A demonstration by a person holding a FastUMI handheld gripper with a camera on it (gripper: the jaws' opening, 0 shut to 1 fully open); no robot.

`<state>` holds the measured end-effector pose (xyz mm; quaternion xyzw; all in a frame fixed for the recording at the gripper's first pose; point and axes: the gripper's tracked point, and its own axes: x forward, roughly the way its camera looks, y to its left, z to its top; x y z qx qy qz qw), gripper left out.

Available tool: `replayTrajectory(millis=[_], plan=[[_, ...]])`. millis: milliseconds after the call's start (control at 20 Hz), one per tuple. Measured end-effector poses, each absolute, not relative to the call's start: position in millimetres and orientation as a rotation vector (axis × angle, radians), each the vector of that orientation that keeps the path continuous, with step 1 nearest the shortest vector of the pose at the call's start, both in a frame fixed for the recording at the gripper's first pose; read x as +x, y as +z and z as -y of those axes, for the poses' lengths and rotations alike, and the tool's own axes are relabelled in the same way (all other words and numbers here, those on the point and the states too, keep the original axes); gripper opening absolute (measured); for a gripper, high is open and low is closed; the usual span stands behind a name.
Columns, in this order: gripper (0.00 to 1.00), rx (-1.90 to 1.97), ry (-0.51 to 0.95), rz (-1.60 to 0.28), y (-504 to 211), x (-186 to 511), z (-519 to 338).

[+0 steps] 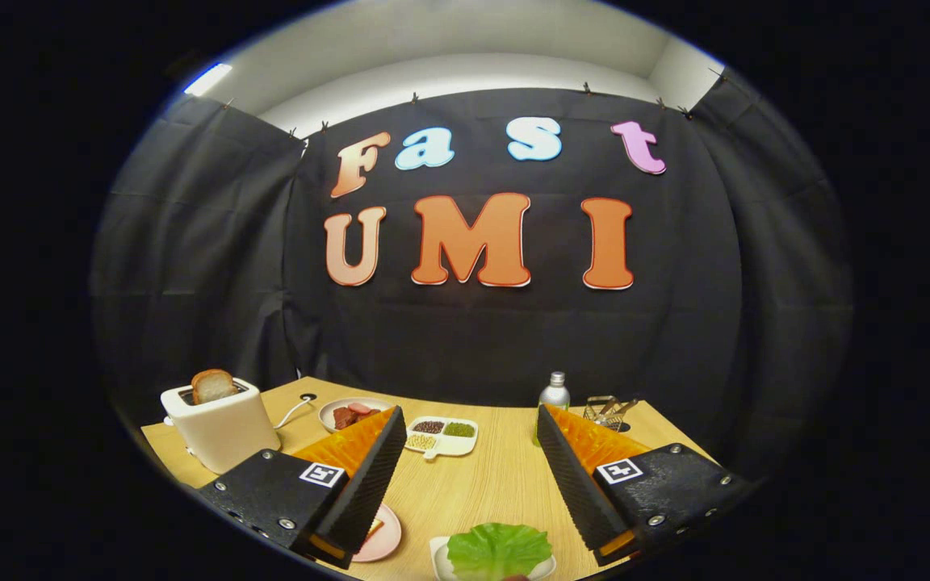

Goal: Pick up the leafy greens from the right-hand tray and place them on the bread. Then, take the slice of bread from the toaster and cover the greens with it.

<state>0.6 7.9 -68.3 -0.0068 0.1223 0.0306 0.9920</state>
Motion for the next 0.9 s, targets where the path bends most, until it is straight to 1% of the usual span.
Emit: replayTrajectory(millis=[250,500,600,700,900], plan=[[0.98,0.01,0.099,-0.487,-132.3,-10.3,-13.0],[0.98,0.048,0.099,-0.726,-197.4,-30.4,-8.2],[0.98,0.054,0.127,-0.804,-218.2,-37.8,-11.1],[0.98,0.079,0.131,-0.866,-236.8,-40.1,-9.7],[0.98,0.056,0.085,-0.948,-264.8,-45.7,3.6]])
